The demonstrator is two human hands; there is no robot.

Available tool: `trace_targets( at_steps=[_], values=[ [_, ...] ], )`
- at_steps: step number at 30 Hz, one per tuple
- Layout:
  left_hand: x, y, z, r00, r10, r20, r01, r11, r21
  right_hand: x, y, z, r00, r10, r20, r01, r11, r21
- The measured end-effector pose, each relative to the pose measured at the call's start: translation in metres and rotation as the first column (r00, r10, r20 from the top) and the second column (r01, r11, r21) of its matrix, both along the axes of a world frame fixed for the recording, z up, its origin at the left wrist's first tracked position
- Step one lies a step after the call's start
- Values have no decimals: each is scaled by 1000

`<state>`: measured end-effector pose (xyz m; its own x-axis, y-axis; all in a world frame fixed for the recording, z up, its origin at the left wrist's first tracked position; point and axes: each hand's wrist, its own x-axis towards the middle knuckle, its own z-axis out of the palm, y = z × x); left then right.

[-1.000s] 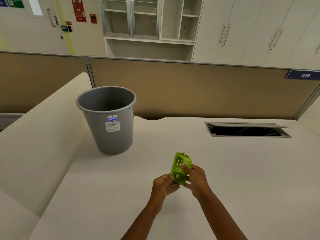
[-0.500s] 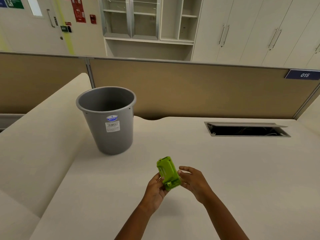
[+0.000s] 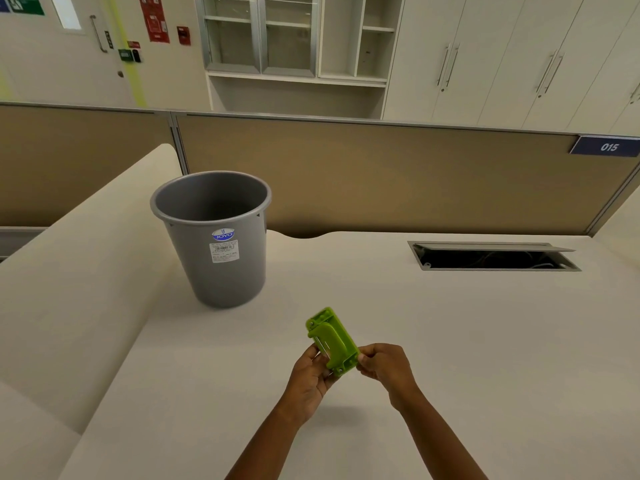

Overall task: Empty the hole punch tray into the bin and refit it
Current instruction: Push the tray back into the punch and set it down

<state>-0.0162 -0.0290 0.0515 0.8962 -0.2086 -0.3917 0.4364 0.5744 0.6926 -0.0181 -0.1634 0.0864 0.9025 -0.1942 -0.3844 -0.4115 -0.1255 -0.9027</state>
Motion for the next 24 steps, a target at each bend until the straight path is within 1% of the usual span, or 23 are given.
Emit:
trace_targets(
  at_steps=[4,9,11,15,17,24],
  values=[
    [2,-4,2,999,-19,36,17,998,62,1,0,-2,998,-52,28,54,994,-96],
    [4,-8,1,999,-17,38,14,996,86,-1,-3,-2,996,-72,48,76,992,-99],
    [6,-7,0,1000,-11,19,9,998,70,-3,-5,-1,997,-46,65,50,997,-58],
    [10,-2,2,999,2,-33,-3,1000,-17,-1,-12,5,997,54,46,-61,987,151],
    [12,0,2,998,7,-56,-11,998,-67,0,-14,9,996,88,34,-94,970,225],
    [12,3,1,991,23,-129,-43,987,-153,1,-10,15,992,114,56,-125,952,279]
  ],
)
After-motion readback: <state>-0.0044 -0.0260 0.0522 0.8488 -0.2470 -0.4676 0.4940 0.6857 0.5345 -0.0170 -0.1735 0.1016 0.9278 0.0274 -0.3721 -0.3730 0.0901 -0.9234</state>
